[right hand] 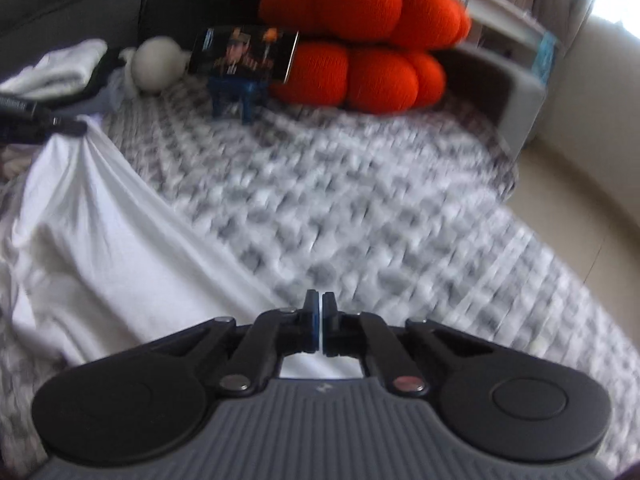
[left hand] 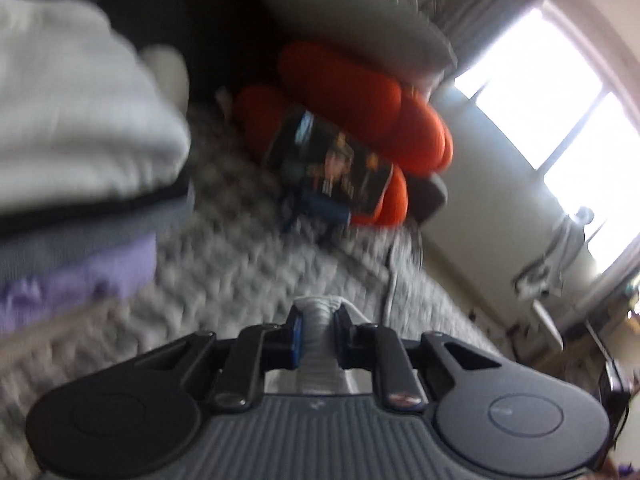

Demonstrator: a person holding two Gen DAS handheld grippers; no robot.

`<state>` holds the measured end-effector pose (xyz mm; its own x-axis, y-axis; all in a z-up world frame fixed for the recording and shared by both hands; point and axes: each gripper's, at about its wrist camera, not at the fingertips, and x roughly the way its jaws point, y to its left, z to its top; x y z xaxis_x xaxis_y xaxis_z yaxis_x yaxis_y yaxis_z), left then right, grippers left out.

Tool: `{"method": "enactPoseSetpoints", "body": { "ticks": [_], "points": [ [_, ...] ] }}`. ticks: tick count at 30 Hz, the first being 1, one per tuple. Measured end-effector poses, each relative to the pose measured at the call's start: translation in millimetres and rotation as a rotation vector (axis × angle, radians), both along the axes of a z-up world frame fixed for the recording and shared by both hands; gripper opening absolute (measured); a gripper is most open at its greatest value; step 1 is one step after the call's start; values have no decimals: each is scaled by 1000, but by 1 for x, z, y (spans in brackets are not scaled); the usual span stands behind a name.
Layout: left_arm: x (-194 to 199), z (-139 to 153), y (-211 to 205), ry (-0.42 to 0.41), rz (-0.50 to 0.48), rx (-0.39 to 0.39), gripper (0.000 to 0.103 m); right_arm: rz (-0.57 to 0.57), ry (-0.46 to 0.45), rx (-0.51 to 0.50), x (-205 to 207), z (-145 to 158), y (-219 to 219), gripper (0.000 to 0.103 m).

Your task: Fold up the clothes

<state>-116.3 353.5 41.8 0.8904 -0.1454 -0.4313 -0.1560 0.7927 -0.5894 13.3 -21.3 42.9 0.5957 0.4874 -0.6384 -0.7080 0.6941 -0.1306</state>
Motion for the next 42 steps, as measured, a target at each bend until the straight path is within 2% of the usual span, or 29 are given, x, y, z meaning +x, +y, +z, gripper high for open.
{"method": "enactPoseSetpoints", "body": {
  "ticks": [2,5,8,10,11,13,14,16,17,19,23,27,30,33,36,38,39,41,42],
  "points": [
    [10,15,3,-53,27,-14,15,-41,-66,19,3,15,-2,0],
    [32,21,2,-74,43,-39,16,-89,-123,53,11,35,-5,0],
    [56,6,2,-24,53,-62,19,-148,-175,22,19,38,-4,0],
    [65,-4,1,46,58,-62,22,-181,-149,37,27,31,-6,1],
    [70,-9,0,81,61,-62,24,-178,-106,54,32,26,-7,3],
    [61,-15,0,109,81,-49,46,-144,-7,71,39,15,-10,17],
    [54,-17,0,120,92,-33,50,-132,19,70,41,10,-10,22],
    [34,-15,-5,161,126,30,51,-111,27,60,39,3,-6,52],
    [20,-15,-5,181,142,27,51,-94,30,57,38,2,-1,55],
    [-8,-16,-7,221,173,18,51,-55,37,52,36,0,11,56],
    [-57,-25,-13,298,209,-56,53,46,63,56,37,4,47,56],
    [-90,-37,-10,319,270,-200,67,160,100,67,50,10,95,56],
    [-95,-51,-10,337,252,-301,71,229,168,83,69,13,137,56],
    [-97,-50,-18,338,248,-279,76,278,233,87,83,8,173,56],
    [-92,-51,-22,345,252,-323,80,313,306,109,94,0,202,56],
    [-84,-50,-25,349,272,-314,78,336,347,105,96,-9,217,56],
    [-80,-50,-27,350,282,-309,74,347,361,89,95,-15,224,55],
    [-72,-50,-30,328,281,-283,29,381,351,23,84,-28,237,35],
    [-69,-53,-28,331,281,-297,21,405,302,6,75,-29,240,27]
  ]
}}
